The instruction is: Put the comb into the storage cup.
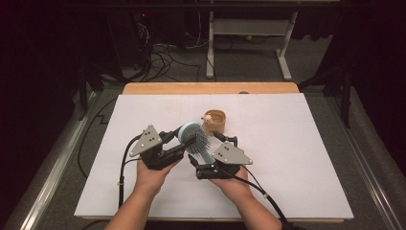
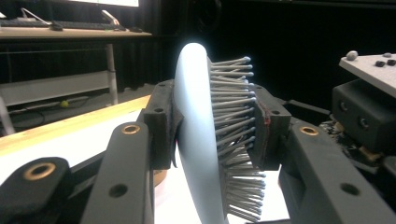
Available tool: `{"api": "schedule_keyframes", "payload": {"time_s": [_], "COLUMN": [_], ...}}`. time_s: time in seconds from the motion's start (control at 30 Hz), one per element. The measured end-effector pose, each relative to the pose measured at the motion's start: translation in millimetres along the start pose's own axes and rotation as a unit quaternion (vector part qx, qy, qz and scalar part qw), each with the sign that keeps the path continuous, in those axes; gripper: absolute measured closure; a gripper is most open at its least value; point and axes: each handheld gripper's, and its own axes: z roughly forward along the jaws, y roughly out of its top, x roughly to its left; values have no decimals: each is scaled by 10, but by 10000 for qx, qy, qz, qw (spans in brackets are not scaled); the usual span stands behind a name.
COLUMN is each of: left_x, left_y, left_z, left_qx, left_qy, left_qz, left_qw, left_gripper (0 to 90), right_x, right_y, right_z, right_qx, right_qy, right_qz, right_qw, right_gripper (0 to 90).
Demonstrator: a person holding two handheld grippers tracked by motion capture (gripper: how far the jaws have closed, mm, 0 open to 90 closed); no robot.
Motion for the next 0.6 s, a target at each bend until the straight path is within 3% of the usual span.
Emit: {"api": "schedule_keyframes", "payload": {"time_s": [0.17, 0.6], "left_x": [13, 106], "left_y": [11, 13], "left_z": [-38, -145], "left_qx": [13, -38], "left_qy": [115, 354], "left_qz": [121, 107], "left_qw": [9999, 9993], "left_gripper": [590, 589], "right_x": [-53, -215], "right_y": [-23, -137], "right_z": [-52, -236], "right_qx": [2, 135], "right_qy": [25, -99], "right_qz": [59, 176], "right_qw": [10000, 9997], "right_gripper": [0, 0]}}
